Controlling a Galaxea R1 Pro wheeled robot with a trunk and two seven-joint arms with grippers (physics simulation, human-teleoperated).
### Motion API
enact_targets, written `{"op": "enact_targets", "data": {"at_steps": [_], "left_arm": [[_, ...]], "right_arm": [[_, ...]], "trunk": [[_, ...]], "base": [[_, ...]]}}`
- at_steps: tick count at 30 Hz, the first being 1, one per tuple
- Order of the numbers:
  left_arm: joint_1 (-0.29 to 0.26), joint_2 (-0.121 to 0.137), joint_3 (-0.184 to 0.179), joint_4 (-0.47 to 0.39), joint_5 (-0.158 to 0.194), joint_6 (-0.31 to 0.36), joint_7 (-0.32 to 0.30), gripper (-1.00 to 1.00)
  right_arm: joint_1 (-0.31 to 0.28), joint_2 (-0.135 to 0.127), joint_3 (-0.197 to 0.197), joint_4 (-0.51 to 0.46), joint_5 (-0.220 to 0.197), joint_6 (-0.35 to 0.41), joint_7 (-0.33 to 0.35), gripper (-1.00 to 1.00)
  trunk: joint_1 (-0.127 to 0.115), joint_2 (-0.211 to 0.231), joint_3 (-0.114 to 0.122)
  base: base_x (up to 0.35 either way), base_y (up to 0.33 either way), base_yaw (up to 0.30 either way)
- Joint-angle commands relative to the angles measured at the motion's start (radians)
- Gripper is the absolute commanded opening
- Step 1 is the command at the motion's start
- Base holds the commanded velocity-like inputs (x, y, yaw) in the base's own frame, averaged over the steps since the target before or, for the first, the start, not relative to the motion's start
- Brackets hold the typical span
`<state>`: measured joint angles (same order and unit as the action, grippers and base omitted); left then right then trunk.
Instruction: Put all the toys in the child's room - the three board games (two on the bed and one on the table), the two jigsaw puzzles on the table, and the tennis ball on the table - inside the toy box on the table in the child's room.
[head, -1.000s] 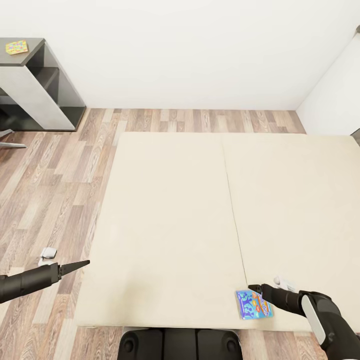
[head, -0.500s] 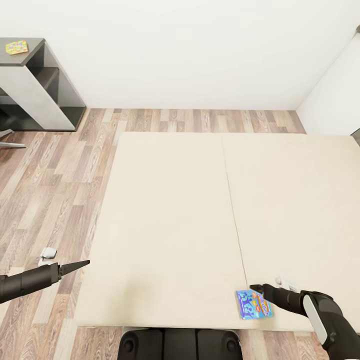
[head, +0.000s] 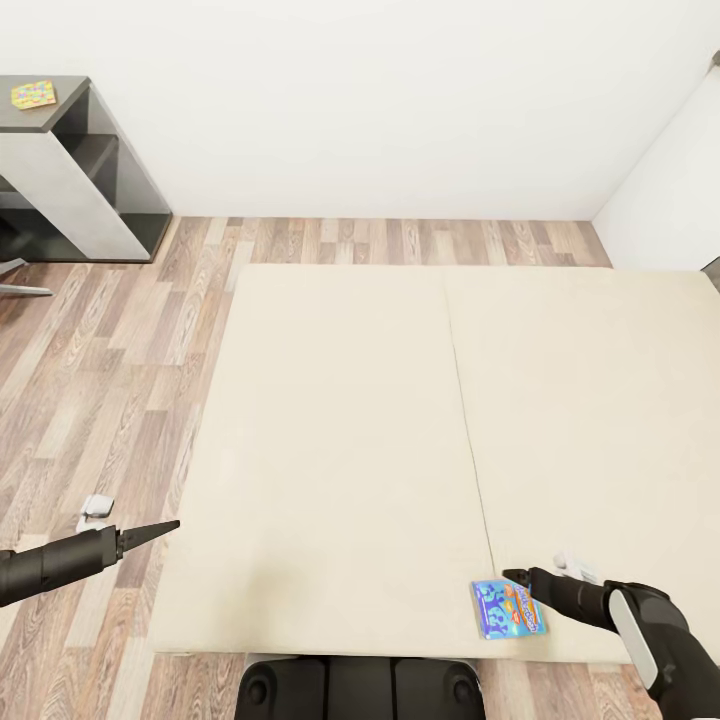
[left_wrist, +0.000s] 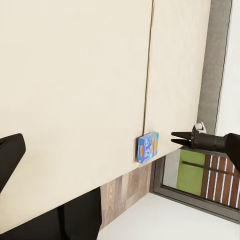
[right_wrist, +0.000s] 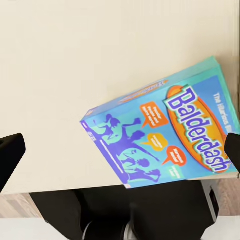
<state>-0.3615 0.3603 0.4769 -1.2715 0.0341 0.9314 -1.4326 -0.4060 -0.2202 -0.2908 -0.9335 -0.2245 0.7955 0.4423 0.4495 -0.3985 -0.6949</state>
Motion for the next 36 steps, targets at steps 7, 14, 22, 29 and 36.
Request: {"op": "enact_targets", "data": {"at_steps": [7,14,22,29,36], "left_arm": [[0.0,0.0,0.0,0.0,0.001,0.011,-0.003,1.0],[0.0,0.0,0.0,0.0,0.001,0.011,-0.003,1.0],[0.0,0.0,0.0,0.0,0.0,0.011,-0.003,1.0],[0.0,0.0,0.0,0.0,0.001,0.011,-0.003,1.0],[0.0,0.0,0.0,0.0,0.001,0.011,-0.003,1.0]], "right_arm": [[-0.001,-0.004,-0.002,0.0,0.001,0.005,-0.028,1.0],[-0.001,-0.004,-0.002,0.001,0.0,0.005,-0.088,1.0],[-0.001,-0.002,-0.002,0.004,-0.001,-0.015,-0.136,1.0],[-0.001,-0.001,-0.002,0.007,-0.001,-0.034,-0.145,1.0],[-0.001,0.002,-0.001,0.008,-0.002,-0.038,-0.147,1.0]], "trunk": [[0.001,-0.002,-0.001],[0.001,-0.002,-0.001],[0.001,-0.002,-0.001],[0.001,-0.002,-0.001],[0.001,-0.002,-0.002]], "base": [[0.0,0.0,0.0],[0.0,0.0,0.0],[0.0,0.0,0.0],[0.0,0.0,0.0],[0.0,0.0,0.0]]}}
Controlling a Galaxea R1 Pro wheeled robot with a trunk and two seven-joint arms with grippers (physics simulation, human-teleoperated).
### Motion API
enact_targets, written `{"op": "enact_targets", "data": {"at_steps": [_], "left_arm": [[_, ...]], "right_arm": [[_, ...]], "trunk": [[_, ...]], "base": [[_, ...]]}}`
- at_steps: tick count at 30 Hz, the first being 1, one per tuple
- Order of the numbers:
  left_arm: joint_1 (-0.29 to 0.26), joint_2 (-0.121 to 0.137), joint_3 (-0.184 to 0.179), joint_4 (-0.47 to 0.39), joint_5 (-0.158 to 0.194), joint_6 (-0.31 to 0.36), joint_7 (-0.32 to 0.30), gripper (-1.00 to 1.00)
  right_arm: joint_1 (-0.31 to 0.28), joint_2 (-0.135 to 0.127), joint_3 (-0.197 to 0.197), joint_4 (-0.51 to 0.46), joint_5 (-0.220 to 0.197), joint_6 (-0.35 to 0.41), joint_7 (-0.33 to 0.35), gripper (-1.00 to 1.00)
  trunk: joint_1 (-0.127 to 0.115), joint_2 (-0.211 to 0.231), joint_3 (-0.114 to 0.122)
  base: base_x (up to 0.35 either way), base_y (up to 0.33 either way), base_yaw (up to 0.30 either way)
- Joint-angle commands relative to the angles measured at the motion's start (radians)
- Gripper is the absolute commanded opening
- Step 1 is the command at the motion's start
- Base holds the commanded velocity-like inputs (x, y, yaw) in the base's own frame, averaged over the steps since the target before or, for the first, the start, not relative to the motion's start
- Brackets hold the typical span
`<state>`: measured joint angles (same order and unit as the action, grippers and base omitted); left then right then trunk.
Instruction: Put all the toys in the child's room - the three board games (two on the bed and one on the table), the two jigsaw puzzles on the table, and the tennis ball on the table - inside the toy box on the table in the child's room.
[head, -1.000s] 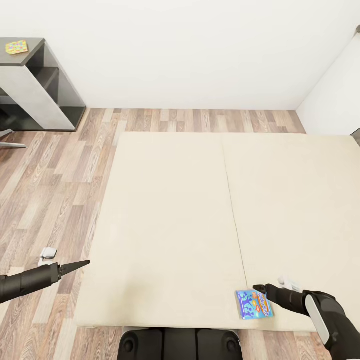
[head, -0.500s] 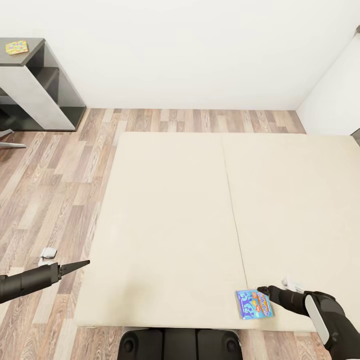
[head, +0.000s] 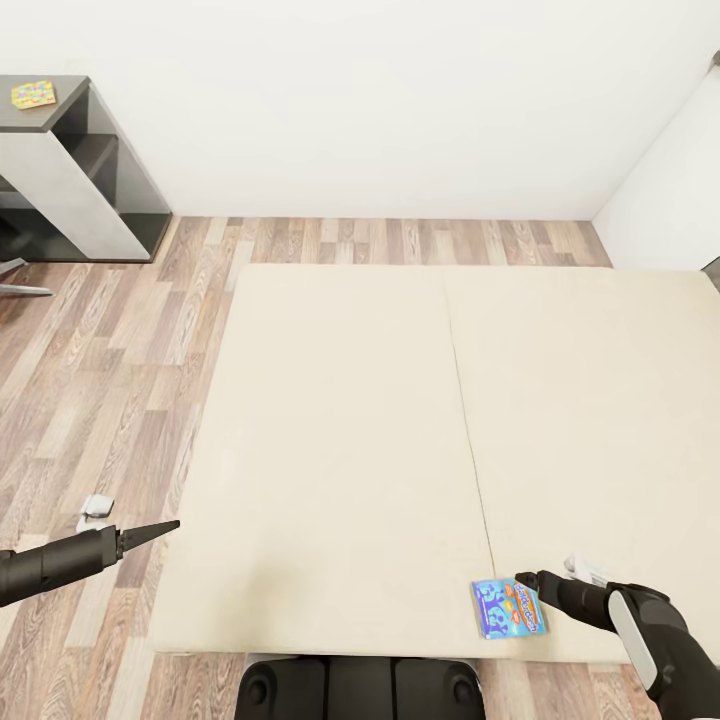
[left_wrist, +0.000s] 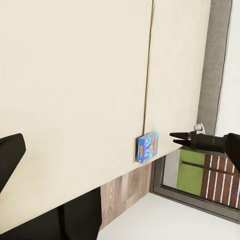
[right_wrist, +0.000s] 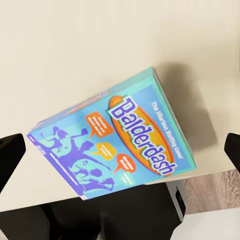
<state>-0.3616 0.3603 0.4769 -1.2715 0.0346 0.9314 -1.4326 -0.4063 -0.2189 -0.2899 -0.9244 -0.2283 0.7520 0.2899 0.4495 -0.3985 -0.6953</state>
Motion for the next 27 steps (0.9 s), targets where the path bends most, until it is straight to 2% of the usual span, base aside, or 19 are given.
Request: {"op": "enact_targets", "data": {"at_steps": [1,11,27], "left_arm": [[0.0,0.0,0.0,0.0,0.001,0.011,-0.003,1.0],[0.0,0.0,0.0,0.0,0.0,0.011,-0.003,1.0],[0.0,0.0,0.0,0.0,-0.001,0.011,-0.003,1.0]], "right_arm": [[0.0,0.0,-0.002,-0.001,0.002,0.005,0.005,1.0],[-0.002,0.001,-0.002,0.0,0.002,-0.015,0.005,1.0],[-0.02,0.001,0.001,0.02,0.006,-0.055,0.005,1.0]], "trunk": [[0.001,-0.002,-0.001],[0.001,-0.002,-0.007],[0.001,-0.002,-0.03]], "base": [[0.0,0.0,0.0],[0.0,0.0,0.0],[0.0,0.0,0.0]]}}
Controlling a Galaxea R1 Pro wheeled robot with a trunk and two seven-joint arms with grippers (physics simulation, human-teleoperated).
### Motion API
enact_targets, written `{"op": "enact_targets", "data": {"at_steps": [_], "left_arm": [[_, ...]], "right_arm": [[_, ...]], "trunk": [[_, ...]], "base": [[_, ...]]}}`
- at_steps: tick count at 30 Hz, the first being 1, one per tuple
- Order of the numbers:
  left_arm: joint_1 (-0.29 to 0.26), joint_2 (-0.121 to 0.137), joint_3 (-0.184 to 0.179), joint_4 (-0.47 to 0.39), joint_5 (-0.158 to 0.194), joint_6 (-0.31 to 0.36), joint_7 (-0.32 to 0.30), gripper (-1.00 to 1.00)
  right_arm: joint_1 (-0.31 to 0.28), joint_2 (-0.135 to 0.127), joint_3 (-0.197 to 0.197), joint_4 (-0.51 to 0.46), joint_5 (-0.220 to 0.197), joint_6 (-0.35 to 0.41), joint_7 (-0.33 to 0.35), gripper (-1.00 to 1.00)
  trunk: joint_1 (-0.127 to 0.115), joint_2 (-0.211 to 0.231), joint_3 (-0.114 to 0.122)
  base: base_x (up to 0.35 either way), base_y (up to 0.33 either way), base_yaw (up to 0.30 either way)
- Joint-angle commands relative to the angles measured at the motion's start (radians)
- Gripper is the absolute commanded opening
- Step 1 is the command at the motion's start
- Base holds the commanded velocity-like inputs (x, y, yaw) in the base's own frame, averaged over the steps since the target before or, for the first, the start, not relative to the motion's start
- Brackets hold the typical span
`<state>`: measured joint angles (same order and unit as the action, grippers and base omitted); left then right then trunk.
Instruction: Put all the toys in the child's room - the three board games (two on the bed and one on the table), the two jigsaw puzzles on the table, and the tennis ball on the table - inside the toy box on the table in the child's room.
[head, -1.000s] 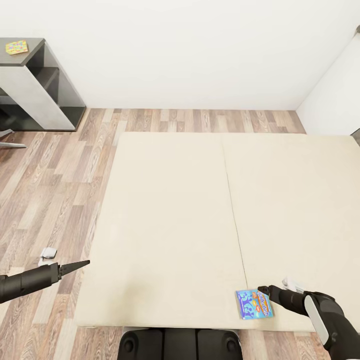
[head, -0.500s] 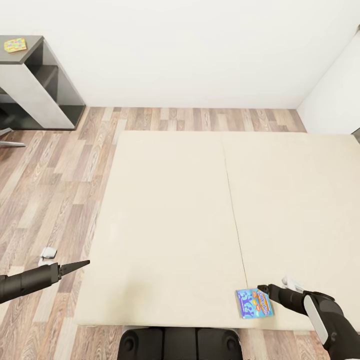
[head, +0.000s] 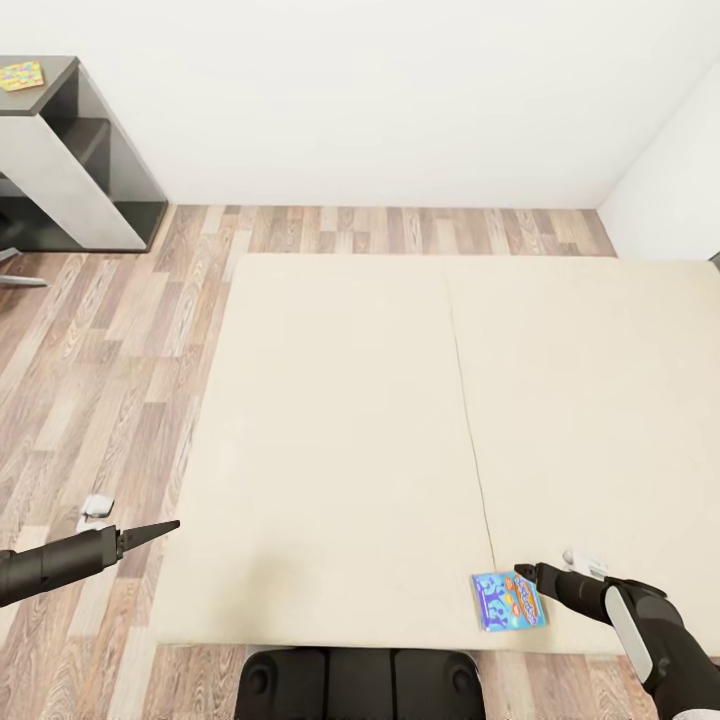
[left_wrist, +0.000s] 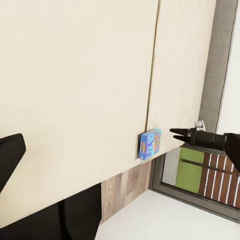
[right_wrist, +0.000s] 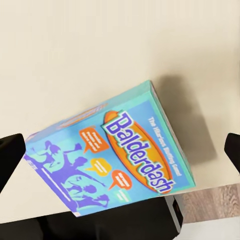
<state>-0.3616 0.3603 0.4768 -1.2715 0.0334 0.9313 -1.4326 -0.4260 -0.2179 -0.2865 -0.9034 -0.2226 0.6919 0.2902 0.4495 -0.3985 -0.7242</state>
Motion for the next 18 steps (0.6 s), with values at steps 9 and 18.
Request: {"op": "enact_targets", "data": {"at_steps": [9,18], "left_arm": [[0.0,-0.001,0.0,0.0,0.0,0.011,0.004,1.0],[0.0,-0.001,0.0,0.0,0.002,0.011,0.022,1.0]], "right_arm": [[-0.012,-0.001,0.004,0.009,0.005,0.003,0.004,1.0],[-0.014,-0.002,0.011,0.017,0.007,0.003,0.004,1.0]], "trunk": [[0.0,-0.002,-0.016],[0.0,-0.002,-0.03]], "base": [[0.0,0.0,0.0],[0.0,0.0,0.0]]}}
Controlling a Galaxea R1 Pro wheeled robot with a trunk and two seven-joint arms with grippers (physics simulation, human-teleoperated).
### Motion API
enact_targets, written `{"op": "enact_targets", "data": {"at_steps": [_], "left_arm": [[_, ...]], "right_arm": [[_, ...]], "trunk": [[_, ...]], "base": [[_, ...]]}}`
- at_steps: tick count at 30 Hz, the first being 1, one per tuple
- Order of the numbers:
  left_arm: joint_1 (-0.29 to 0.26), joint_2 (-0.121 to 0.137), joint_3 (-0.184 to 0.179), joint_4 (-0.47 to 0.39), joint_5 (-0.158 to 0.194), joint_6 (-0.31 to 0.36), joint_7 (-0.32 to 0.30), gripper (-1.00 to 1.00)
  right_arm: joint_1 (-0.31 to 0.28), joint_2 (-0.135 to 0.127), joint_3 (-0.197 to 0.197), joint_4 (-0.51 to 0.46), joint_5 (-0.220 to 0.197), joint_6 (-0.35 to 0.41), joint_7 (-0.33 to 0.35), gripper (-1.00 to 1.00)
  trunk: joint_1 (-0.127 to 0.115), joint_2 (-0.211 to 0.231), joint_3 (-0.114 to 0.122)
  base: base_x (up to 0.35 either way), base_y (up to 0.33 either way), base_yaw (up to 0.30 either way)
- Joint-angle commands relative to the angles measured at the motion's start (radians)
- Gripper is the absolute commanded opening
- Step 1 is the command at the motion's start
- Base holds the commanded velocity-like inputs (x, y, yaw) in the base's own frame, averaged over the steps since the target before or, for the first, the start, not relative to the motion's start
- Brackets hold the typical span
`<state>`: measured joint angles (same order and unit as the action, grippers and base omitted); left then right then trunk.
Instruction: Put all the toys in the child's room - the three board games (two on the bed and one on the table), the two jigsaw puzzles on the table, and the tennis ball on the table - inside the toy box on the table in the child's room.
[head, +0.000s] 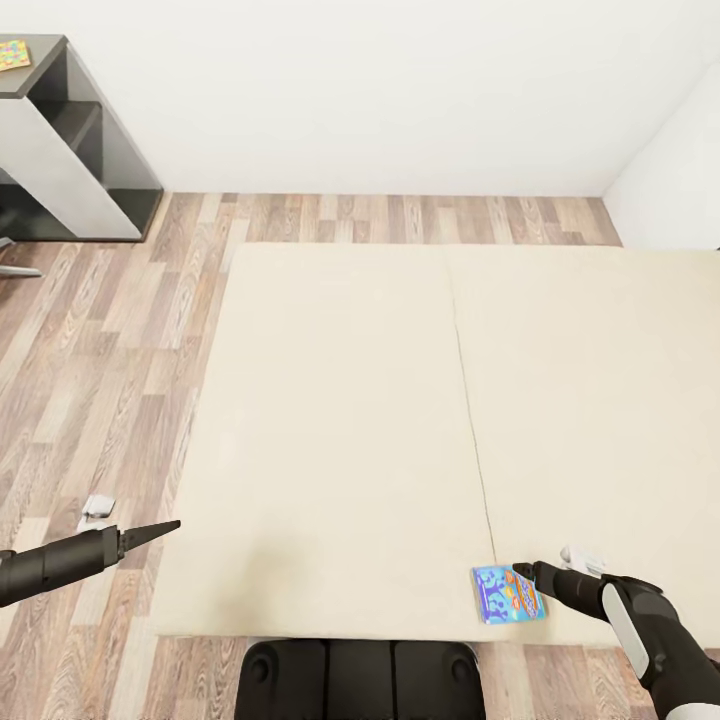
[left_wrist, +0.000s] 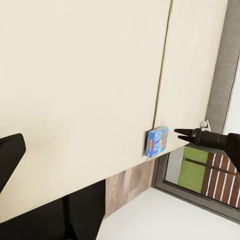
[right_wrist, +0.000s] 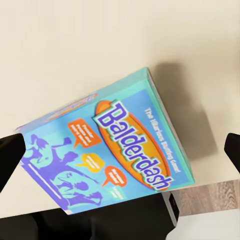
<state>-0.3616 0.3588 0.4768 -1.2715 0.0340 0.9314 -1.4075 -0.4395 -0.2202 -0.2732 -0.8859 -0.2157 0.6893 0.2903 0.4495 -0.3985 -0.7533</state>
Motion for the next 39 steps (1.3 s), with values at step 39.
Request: {"op": "enact_targets", "data": {"at_steps": [39], "left_arm": [[0.0,-0.006,0.0,0.0,0.001,0.011,0.001,1.0]], "right_arm": [[-0.001,0.006,-0.001,-0.004,0.134,0.009,0.019,1.0]], "trunk": [[0.0,-0.002,-0.062]], "base": [[0.0,0.0,0.0]]}}
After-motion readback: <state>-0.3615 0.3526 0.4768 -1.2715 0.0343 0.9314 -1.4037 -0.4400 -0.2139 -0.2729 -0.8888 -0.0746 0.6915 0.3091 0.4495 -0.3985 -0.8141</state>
